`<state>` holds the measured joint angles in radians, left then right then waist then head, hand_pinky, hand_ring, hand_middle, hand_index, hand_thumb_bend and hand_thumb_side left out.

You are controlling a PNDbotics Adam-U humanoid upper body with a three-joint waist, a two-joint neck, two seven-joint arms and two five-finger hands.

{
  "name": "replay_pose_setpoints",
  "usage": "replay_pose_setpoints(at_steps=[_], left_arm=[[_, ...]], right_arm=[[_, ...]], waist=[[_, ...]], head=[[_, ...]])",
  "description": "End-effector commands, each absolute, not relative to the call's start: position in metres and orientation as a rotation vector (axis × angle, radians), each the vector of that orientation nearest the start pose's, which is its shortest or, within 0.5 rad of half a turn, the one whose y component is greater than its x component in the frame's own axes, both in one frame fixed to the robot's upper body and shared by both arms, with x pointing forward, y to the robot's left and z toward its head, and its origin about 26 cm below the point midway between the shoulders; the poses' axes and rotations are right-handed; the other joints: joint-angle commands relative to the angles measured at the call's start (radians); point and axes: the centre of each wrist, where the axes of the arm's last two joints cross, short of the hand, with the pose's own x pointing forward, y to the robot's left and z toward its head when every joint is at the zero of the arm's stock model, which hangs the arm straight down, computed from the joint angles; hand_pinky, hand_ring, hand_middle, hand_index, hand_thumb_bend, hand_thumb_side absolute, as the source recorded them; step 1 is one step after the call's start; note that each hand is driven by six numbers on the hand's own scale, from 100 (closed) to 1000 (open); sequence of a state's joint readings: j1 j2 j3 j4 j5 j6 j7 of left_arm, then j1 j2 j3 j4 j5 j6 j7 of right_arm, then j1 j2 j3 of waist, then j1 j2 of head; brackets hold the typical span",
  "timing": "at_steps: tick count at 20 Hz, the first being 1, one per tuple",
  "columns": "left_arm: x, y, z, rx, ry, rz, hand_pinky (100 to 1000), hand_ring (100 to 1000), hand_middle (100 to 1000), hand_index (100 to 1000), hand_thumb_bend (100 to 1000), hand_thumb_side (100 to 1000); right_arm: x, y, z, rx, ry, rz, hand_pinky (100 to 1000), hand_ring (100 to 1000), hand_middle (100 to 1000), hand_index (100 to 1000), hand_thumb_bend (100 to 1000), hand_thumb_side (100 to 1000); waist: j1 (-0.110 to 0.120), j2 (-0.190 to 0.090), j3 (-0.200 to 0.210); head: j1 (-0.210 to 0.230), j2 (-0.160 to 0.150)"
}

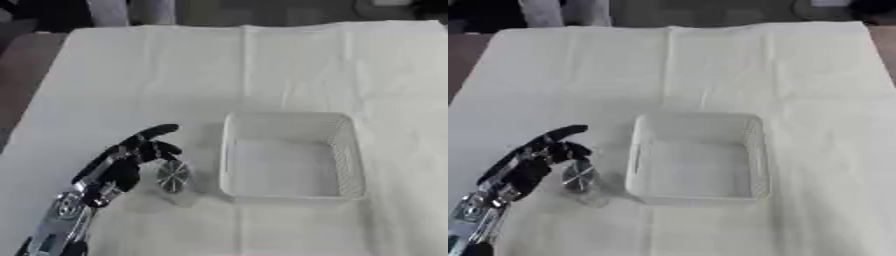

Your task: Pick up objects on the table and place them in the box.

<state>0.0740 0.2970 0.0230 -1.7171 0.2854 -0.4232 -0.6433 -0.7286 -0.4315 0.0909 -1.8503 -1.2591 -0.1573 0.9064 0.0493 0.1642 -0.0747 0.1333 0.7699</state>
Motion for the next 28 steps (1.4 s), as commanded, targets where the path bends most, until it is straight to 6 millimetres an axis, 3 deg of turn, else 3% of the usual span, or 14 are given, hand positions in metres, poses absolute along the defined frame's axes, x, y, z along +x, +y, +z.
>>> replay_pose_setpoints(at_steps=[1,6,10,11,12,13,14,15,16,18,28], left_arm=[[0.255,0.319,0.035,-0.402,-1.987,-0.697,700,777,928,954,348,760],[0.253,0.318,0.034,-0.399,-1.984,-0.675,710,774,928,957,348,767],[0.254,0.317,0.036,-0.354,-1.999,-0.67,725,782,935,963,362,737],[0.255,0.317,0.038,-0.338,-2.004,-0.681,763,805,945,973,390,681],[0.255,0.316,0.038,-0.319,-2.009,-0.694,744,794,941,968,376,706],[0.255,0.316,0.039,-0.302,-2.013,-0.707,776,812,950,977,401,661],[0.256,0.316,0.04,-0.274,-2.018,-0.726,775,811,949,976,403,658],[0.256,0.316,0.04,-0.242,-2.03,-0.728,746,793,928,960,424,595],[0.257,0.315,0.041,-0.201,-2.051,-0.718,750,795,930,962,421,604],[0.258,0.314,0.042,-0.12,-2.092,-0.712,720,780,916,952,486,479],[0.257,0.303,0.034,0.044,-2.08,-0.871,726,780,916,951,431,610]], right_arm=[[0.339,-0.22,0.308,-1.841,2.386,-1.104,691,832,955,506,100,880],[0.339,-0.221,0.307,-1.845,2.388,-1.101,691,831,955,507,100,880],[0.339,-0.221,0.307,-1.848,2.388,-1.105,691,831,955,505,100,880],[0.338,-0.221,0.306,-1.848,2.388,-1.105,691,832,955,505,100,879],[0.338,-0.221,0.306,-1.849,2.388,-1.106,691,831,955,505,100,879],[0.338,-0.221,0.306,-1.85,2.388,-1.107,691,831,955,504,100,878],[0.338,-0.221,0.306,-1.851,2.389,-1.108,691,831,955,504,100,878],[0.338,-0.221,0.306,-1.852,2.389,-1.109,691,831,955,504,100,878],[0.338,-0.221,0.306,-1.853,2.39,-1.11,691,831,955,504,100,878],[0.338,-0.222,0.305,-1.853,2.391,-1.113,690,831,955,501,100,878],[0.338,-0.222,0.304,-1.864,2.392,-1.121,691,831,956,501,100,875]], waist=[[-0.001,-0.019,0.002],[0.0,-0.021,0.004],[0.001,-0.02,0.004],[0.002,-0.019,0.004],[0.002,-0.019,0.005],[0.002,-0.018,0.005],[0.002,-0.018,0.005],[0.003,-0.017,0.006],[0.003,-0.017,0.006],[0.003,-0.015,0.008],[0.007,-0.013,0.011]], head=[[-0.001,0.0],[-0.004,0.0],[-0.007,0.0],[-0.007,0.0],[-0.007,0.0],[-0.008,0.0],[-0.008,0.0],[-0.009,0.0],[-0.009,0.0],[-0.011,0.0],[-0.014,0.0]])
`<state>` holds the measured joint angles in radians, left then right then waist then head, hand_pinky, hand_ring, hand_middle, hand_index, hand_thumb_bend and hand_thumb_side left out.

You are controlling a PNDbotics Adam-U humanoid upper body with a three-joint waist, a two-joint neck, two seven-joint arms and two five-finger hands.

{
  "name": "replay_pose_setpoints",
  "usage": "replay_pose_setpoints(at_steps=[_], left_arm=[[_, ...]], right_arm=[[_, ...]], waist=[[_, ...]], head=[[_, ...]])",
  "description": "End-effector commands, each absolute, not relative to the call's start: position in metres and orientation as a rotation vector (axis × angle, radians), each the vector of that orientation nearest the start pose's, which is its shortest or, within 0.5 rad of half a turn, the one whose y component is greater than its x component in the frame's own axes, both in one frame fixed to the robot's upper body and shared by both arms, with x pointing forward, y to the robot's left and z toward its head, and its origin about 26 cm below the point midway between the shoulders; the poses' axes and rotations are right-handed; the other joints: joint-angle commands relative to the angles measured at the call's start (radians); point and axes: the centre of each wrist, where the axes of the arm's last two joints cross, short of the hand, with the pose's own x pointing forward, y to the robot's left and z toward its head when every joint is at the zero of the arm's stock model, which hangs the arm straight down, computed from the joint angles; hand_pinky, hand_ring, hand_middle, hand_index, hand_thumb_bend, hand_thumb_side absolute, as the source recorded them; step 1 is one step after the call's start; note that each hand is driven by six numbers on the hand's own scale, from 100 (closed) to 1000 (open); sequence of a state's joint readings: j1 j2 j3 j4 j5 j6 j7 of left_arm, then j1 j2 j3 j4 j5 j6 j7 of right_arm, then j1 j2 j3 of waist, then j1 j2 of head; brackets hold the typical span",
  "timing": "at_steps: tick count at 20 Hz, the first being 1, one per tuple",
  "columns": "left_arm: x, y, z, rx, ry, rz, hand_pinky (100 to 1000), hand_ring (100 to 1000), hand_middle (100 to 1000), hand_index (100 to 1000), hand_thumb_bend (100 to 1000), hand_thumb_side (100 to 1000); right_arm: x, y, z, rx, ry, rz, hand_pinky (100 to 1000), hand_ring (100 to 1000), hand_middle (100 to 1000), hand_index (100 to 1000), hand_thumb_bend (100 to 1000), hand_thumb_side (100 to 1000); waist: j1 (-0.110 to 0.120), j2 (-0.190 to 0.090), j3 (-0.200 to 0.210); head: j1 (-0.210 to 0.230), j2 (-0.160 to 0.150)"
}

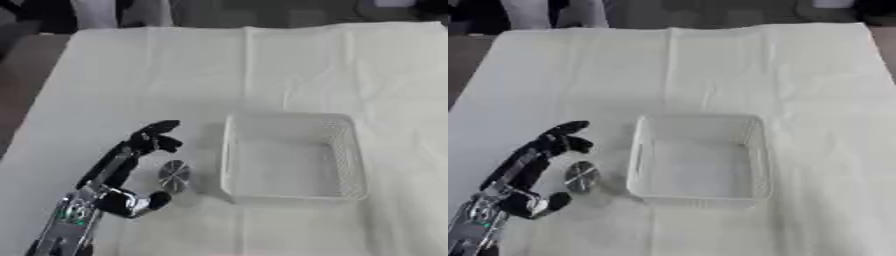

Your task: Pick up objects on the table and place them in the box.

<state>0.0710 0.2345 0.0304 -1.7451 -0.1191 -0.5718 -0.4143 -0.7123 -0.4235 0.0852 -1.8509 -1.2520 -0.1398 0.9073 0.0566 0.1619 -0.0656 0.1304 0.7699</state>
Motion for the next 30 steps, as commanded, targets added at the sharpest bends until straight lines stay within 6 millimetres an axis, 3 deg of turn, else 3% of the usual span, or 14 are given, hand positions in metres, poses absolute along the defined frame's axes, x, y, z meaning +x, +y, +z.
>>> replay_pose_setpoints(at_steps=[1,5,14,24,30], left_arm=[[0.257,0.303,0.033,0.044,-2.07,-0.891,730,784,921,955,415,648],[0.258,0.299,0.029,0.019,-2.045,-0.908,729,784,926,957,390,680],[0.253,0.281,0.003,-0.228,-1.952,-0.656,709,772,921,955,387,699],[0.251,0.262,-0.018,-0.335,-1.859,-0.56,698,761,916,949,401,804],[0.252,0.26,-0.021,-0.334,-1.849,-0.559,704,766,922,952,396,821]], right_arm=[[0.337,-0.222,0.304,-1.865,2.392,-1.121,691,831,956,500,100,874],[0.337,-0.222,0.303,-1.872,2.393,-1.121,691,831,956,499,100,873],[0.338,-0.223,0.301,-1.89,2.396,-1.112,691,831,956,504,100,871],[0.337,-0.224,0.3,-1.892,2.399,-1.113,691,832,956,503,100,870],[0.337,-0.224,0.301,-1.889,2.398,-1.113,691,832,956,504,100,870]], waist=[[0.0,-0.011,0.002],[0.002,-0.013,0.002],[0.005,-0.017,0.005],[0.003,-0.013,0.009],[0.002,-0.01,0.007]], head=[[-0.011,0.0],[-0.013,0.0],[-0.018,0.0],[-0.022,0.0],[-0.024,0.0]])
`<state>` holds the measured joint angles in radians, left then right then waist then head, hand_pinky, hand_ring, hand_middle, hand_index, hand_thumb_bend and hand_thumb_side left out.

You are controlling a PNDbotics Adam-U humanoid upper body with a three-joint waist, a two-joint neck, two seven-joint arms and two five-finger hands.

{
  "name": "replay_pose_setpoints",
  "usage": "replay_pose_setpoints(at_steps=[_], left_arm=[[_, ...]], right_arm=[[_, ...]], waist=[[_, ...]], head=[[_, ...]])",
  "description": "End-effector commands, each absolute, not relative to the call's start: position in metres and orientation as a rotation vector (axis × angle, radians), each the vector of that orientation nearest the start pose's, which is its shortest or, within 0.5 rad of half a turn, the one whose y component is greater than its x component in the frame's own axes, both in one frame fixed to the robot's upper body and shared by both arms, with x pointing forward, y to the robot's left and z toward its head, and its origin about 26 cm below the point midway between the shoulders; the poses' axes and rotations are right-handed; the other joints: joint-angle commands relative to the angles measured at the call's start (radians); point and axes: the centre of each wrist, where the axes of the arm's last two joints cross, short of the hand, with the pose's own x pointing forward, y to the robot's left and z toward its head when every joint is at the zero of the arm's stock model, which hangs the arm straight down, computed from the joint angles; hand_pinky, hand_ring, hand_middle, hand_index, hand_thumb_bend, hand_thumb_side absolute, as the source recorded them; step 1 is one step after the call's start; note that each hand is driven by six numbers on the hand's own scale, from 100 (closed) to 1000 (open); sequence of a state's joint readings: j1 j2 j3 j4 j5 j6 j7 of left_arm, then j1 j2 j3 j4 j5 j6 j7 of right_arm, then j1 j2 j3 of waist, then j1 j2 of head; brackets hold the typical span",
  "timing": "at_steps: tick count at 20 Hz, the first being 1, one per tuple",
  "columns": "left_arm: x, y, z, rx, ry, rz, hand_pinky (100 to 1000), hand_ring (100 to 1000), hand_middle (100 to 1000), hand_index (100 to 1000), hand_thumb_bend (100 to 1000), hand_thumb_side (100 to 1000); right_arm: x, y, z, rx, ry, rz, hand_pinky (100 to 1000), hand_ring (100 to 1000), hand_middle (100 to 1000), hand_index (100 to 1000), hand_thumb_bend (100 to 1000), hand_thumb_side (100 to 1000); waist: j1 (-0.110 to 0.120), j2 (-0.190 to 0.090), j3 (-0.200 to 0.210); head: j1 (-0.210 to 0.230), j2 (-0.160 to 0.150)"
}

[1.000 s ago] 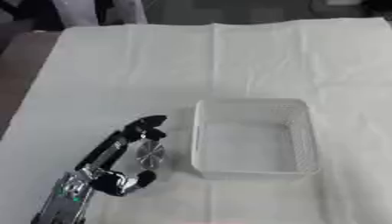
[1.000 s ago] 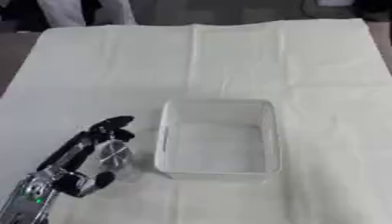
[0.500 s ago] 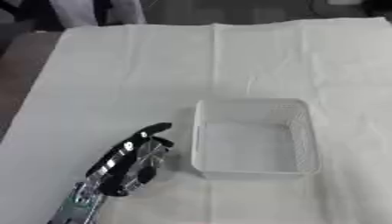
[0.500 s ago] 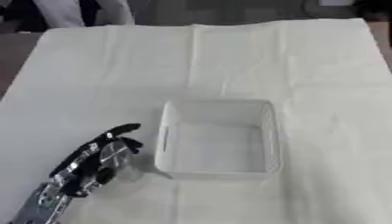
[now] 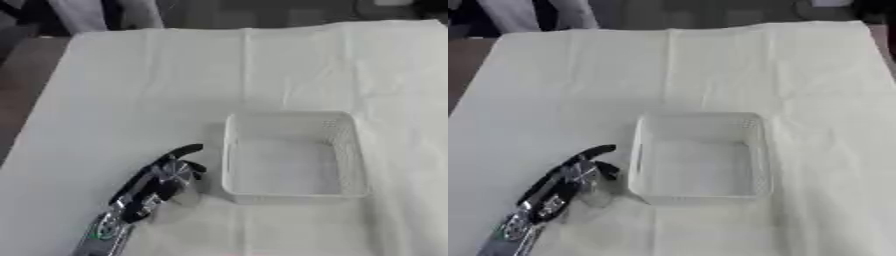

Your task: Pick up objects on the table and place them in the box.

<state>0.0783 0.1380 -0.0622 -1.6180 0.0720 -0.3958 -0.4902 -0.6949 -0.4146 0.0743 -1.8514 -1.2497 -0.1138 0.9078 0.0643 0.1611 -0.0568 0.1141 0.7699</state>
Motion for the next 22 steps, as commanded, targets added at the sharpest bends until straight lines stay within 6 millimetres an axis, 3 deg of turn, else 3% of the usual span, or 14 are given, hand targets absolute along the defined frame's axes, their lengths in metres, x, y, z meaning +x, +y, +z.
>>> replay_pose_setpoints(at_steps=[1,7,10,14,22], left_arm=[[0.2525,0.2601,-0.021,-0.326,-1.85,-0.575,706,769,925,954,396,823],[0.2547,0.2657,-0.0171,-0.245,-1.837,-0.756,695,772,950,989,409,797],[0.2554,0.2672,-0.0159,-0.206,-1.819,-0.843,663,768,972,1000,308,713],[0.2559,0.2665,-0.0159,-0.178,-1.805,-0.888,643,751,964,1000,271,664],[0.2597,0.2611,-0.0174,-0.168,-1.779,-0.886,611,705,940,971,355,688]], right_arm=[[0.3371,-0.224,0.3003,-1.892,2.398,-1.113,691,832,956,504,100,870],[0.3368,-0.2239,0.3004,-1.897,2.394,-1.111,692,832,956,505,100,870],[0.3368,-0.2241,0.2998,-1.901,2.395,-1.112,692,832,957,506,100,870],[0.3367,-0.2241,0.2995,-1.904,2.395,-1.113,692,832,957,505,100,869],[0.3363,-0.2241,0.2991,-1.907,2.395,-1.12,692,833,957,504,100,867]], waist=[[-0.005,-0.01,-0.003],[-0.005,-0.009,-0.008],[-0.004,-0.01,-0.01],[-0.002,-0.01,-0.01],[0.001,-0.009,-0.009]], head=[[-0.008,0.0],[-0.01,0.0],[-0.011,0.0],[-0.012,0.0],[-0.013,0.0]])
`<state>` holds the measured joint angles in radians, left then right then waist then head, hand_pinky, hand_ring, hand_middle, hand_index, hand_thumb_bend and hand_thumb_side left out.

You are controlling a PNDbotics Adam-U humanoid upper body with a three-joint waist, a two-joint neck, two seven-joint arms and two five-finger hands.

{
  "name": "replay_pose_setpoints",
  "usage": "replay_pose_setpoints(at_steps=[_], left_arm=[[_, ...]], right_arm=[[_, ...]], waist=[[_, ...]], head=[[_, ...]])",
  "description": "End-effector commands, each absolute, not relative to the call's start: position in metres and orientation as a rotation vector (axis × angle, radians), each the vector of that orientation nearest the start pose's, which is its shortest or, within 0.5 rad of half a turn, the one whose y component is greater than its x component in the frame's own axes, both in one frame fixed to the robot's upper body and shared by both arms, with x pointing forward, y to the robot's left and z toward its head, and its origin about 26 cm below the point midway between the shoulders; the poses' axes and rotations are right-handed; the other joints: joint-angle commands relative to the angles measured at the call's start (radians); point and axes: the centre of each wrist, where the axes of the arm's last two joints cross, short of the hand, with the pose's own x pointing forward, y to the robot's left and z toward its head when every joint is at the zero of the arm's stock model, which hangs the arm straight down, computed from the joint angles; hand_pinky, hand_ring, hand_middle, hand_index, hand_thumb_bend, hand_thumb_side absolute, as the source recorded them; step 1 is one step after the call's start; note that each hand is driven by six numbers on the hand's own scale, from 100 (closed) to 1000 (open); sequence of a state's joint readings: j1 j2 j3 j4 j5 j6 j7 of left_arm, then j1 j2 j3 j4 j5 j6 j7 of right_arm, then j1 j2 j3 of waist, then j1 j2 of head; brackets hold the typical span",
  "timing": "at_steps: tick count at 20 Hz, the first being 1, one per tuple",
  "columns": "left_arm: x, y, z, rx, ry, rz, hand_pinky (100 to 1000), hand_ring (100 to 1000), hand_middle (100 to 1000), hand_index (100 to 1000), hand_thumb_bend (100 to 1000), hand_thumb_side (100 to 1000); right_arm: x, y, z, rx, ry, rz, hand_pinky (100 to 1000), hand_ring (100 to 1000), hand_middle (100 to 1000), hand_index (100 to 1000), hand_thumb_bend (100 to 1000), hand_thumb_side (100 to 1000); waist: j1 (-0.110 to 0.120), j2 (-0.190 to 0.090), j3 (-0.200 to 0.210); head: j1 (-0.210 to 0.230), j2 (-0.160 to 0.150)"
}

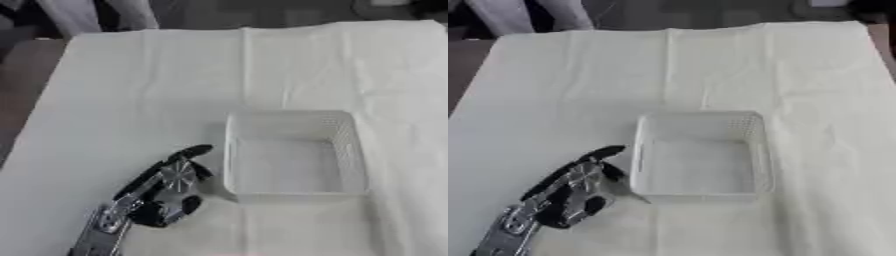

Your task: Pick up objects on the table and place them in the box.

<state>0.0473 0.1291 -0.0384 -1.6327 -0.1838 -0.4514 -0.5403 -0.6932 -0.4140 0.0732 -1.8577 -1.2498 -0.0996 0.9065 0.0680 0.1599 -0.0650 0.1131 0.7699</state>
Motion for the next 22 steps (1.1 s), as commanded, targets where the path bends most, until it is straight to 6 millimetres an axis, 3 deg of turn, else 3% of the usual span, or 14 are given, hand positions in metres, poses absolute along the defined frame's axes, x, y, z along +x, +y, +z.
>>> replay_pose_setpoints(at_steps=[1,6,10,12,13,14,15,16,20,22], left_arm=[[0.261,0.26,-0.017,-0.164,-1.777,-0.874,576,662,912,950,359,677],[0.27,0.252,-0.021,-0.137,-1.778,-0.738,404,504,763,858,276,635],[0.28,0.247,-0.019,-0.092,-1.794,-0.663,327,452,657,795,176,582],[0.287,0.246,-0.014,-0.035,-1.813,-0.646,273,414,592,753,100,486],[0.29,0.246,-0.012,-0.003,-1.816,-0.64,225,388,552,718,100,399],[0.292,0.245,-0.011,0.028,-1.816,-0.634,233,393,559,724,100,413],[0.294,0.246,-0.011,0.068,-1.81,-0.618,136,349,497,660,100,371],[0.296,0.246,-0.011,0.106,-1.805,-0.601,103,330,473,629,100,382],[0.298,0.242,-0.01,0.182,-1.819,-0.512,100,275,399,516,100,385],[0.298,0.241,-0.011,0.185,-1.815,-0.489,100,256,358,466,189,369]], right_arm=[[0.336,-0.224,0.299,-1.909,2.395,-1.12,692,833,957,503,100,867],[0.336,-0.223,0.298,-1.919,2.393,-1.119,691,833,949,503,100,866],[0.336,-0.222,0.298,-1.928,2.387,-1.122,691,833,949,501,100,867],[0.336,-0.221,0.298,-1.934,2.383,-1.12,691,833,949,503,100,867],[0.336,-0.221,0.298,-1.937,2.381,-1.119,691,833,949,503,100,867],[0.336,-0.221,0.298,-1.94,2.379,-1.119,691,833,949,503,100,867],[0.336,-0.221,0.297,-1.941,2.378,-1.118,691,833,948,502,100,868],[0.336,-0.22,0.297,-1.943,2.377,-1.117,690,832,948,502,100,868],[0.336,-0.22,0.298,-1.943,2.373,-1.114,687,830,946,498,100,867],[0.336,-0.22,0.298,-1.943,2.372,-1.113,685,829,945,496,100,867]], waist=[[-0.003,-0.007,0.0],[-0.001,-0.008,-0.002],[-0.001,-0.007,-0.007],[-0.001,-0.008,-0.01],[0.0,-0.008,-0.013],[0.0,-0.008,-0.015],[-0.001,-0.008,-0.017],[-0.001,-0.007,-0.019],[-0.004,-0.005,-0.024],[-0.005,-0.004,-0.022]], head=[[-0.011,0.0],[-0.008,0.0],[-0.003,0.0],[0.0,0.0],[0.001,0.0],[0.002,0.0],[0.003,0.0],[0.004,0.0],[0.006,0.0],[0.007,0.0]])
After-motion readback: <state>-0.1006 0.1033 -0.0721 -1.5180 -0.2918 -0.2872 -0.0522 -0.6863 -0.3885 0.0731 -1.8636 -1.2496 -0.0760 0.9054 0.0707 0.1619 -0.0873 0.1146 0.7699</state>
